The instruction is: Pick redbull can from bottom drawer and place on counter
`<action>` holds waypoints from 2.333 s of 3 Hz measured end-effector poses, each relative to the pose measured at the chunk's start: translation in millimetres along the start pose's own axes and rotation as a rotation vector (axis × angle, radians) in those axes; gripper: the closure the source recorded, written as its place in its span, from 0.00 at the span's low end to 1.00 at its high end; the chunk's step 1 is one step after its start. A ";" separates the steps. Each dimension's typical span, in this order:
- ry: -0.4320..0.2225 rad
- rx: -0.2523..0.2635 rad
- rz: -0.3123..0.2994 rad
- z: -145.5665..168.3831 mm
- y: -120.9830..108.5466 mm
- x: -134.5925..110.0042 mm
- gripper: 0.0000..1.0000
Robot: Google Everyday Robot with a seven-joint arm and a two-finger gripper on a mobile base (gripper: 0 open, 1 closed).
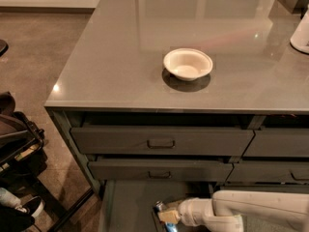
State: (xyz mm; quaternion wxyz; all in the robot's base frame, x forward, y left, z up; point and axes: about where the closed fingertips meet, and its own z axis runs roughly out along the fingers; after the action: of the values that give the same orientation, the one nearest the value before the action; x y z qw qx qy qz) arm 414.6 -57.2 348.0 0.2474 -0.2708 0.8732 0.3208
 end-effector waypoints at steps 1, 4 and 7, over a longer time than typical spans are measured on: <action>-0.007 0.057 -0.030 -60.7 33.9 -9.9 1.00; -0.020 0.141 -0.136 -107.4 35.6 -52.3 1.00; -0.049 0.338 -0.338 -217.9 115.2 -148.1 1.00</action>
Offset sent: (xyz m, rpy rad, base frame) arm -0.0281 -0.0151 0.0531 -0.0382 -0.0348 -0.0165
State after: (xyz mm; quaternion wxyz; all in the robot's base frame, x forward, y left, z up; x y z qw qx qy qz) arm 393.8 -87.4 633.2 0.3606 -0.3598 0.8505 0.1306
